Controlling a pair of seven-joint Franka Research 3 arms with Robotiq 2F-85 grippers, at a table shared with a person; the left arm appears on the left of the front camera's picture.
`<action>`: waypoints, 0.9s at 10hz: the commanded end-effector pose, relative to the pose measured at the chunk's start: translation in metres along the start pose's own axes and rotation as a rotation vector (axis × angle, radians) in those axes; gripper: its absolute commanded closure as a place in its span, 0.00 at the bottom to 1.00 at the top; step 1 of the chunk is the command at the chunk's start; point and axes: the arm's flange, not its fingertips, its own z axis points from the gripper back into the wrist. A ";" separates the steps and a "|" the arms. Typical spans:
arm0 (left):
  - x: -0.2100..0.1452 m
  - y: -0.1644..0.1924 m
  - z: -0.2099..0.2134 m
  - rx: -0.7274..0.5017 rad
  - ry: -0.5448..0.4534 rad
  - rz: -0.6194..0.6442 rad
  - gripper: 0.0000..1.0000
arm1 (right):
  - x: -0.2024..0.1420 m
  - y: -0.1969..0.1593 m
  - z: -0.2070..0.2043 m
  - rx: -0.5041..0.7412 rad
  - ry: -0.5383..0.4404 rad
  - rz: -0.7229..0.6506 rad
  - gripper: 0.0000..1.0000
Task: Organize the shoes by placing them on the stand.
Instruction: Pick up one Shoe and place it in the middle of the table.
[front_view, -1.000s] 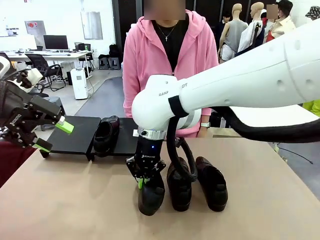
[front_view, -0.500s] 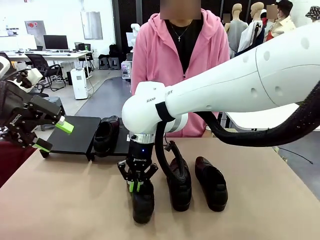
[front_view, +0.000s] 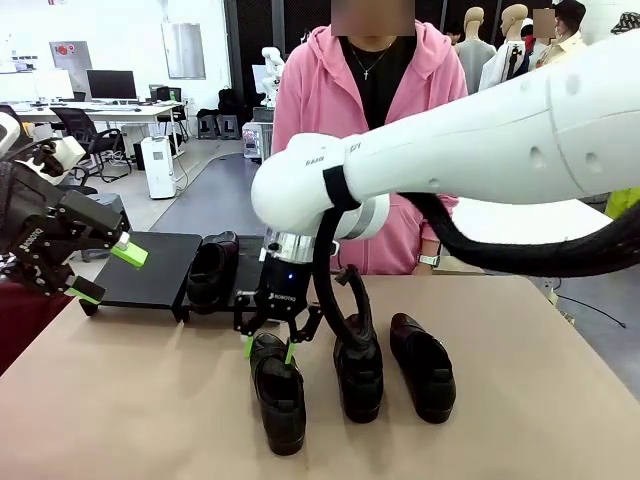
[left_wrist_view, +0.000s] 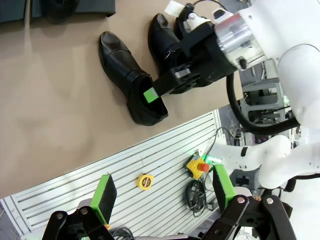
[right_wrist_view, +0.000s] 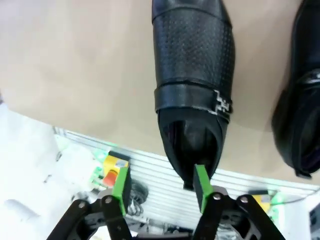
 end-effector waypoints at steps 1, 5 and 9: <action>0.001 0.002 0.001 -0.010 0.003 -0.017 0.00 | -0.029 -0.048 0.031 0.095 0.027 0.040 0.00; 0.001 0.002 0.001 -0.010 0.003 -0.017 0.00 | -0.112 -0.238 0.140 0.332 -0.019 -0.002 0.00; 0.001 0.002 0.001 -0.010 0.003 -0.017 0.00 | -0.157 -0.414 0.195 0.668 -0.205 -0.074 0.00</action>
